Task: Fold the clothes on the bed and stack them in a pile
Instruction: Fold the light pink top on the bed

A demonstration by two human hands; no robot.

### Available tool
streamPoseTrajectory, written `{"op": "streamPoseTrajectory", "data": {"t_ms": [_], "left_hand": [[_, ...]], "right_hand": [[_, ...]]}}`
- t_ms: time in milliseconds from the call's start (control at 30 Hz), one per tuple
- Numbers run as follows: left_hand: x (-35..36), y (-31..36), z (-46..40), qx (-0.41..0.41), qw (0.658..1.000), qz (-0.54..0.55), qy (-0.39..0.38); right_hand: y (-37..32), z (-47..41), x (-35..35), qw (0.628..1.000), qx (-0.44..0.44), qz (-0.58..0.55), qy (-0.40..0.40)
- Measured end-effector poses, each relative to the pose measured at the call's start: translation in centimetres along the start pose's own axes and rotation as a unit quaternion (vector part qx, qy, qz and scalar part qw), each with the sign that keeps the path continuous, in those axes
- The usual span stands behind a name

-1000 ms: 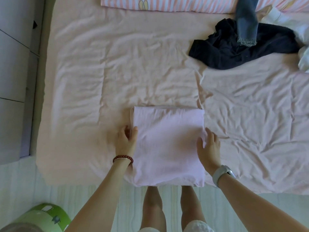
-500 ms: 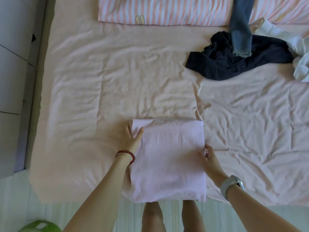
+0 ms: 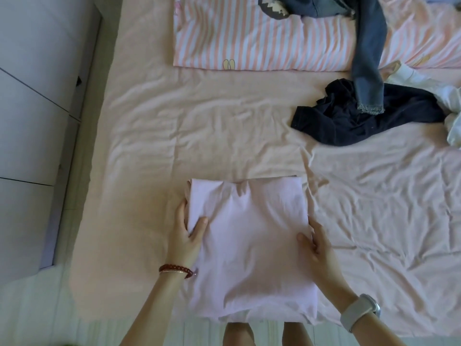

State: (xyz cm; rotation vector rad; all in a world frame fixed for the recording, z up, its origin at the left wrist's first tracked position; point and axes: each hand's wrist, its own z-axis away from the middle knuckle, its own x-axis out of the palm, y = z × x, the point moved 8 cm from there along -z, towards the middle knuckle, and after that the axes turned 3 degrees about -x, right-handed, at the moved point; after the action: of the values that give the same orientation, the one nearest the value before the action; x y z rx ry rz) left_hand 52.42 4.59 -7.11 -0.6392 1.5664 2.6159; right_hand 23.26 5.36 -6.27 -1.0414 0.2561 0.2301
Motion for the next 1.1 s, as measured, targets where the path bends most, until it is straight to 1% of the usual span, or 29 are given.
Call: {"op": "streamPoseTrajectory", "data": {"t_ms": [67, 200, 300, 367, 467, 533, 567, 633, 700, 733, 800, 867, 933, 1000, 1033, 1100], "left_hand": [[-2.4, 2.0, -2.9, 0.015, 1.000, -0.003, 0.022], [-5.5, 5.5, -9.7, 0.044, 0.998, -0.007, 0.036], [-6.2, 7.6, -14.9, 0.071, 0.996, 0.009, 0.051], [-5.7, 8.3, -18.1, 0.068, 0.996, 0.027, 0.052], [-3.5, 6.6, -22.1, 0.017, 1.000, 0.009, 0.019], [-1.7, 4.0, -22.8, -0.036, 0.999, -0.025, -0.027], [-1.2, 2.8, -22.7, -0.049, 0.998, -0.025, -0.039], [-0.9, 1.4, -21.8, -0.051, 0.998, 0.001, -0.040], [-0.7, 1.2, -21.0, -0.028, 0.998, 0.019, -0.059], [-0.3, 1.5, -20.6, -0.011, 0.996, 0.027, -0.079], [0.2, 3.1, -20.0, 0.037, 0.993, 0.024, -0.107], [0.7, 5.4, -19.9, 0.104, 0.988, 0.009, -0.111], [1.2, 6.3, -20.1, 0.132, 0.986, 0.005, -0.099], [1.9, 4.9, -20.2, 0.100, 0.991, -0.039, -0.084], [2.3, 3.7, -20.2, 0.066, 0.992, -0.077, -0.077], [2.5, 1.8, -20.0, -0.004, 0.989, -0.137, -0.050]], "right_hand": [[-2.6, -1.8, 1.9, 1.000, -0.019, -0.015, -0.004], [-8.3, -7.1, 5.3, 0.998, -0.057, -0.039, 0.012], [-11.5, -11.8, 6.6, 0.995, -0.081, -0.049, 0.034], [-12.3, -14.6, 6.7, 0.995, -0.077, -0.031, 0.050], [-11.3, -18.1, 6.3, 0.997, -0.040, 0.004, 0.071], [-8.9, -19.7, 6.3, 0.997, 0.019, 0.016, 0.072], [-7.7, -20.1, 6.4, 0.996, 0.052, 0.029, 0.068], [-5.8, -20.1, 7.0, 0.992, 0.096, 0.071, 0.043], [-4.7, -19.2, 7.7, 0.989, 0.103, 0.098, 0.027], [-4.6, -18.6, 7.7, 0.990, 0.088, 0.106, 0.038], [-5.3, -17.5, 7.1, 0.989, 0.029, 0.119, 0.085], [-6.7, -16.7, 6.1, 0.982, -0.035, 0.128, 0.137], [-7.4, -16.1, 5.1, 0.977, -0.064, 0.119, 0.165], [-6.5, -15.9, 4.3, 0.977, -0.053, 0.123, 0.166], [-5.6, -16.0, 3.9, 0.977, -0.028, 0.140, 0.159], [-3.4, -16.2, 3.4, 0.973, 0.054, 0.184, 0.130]]}}
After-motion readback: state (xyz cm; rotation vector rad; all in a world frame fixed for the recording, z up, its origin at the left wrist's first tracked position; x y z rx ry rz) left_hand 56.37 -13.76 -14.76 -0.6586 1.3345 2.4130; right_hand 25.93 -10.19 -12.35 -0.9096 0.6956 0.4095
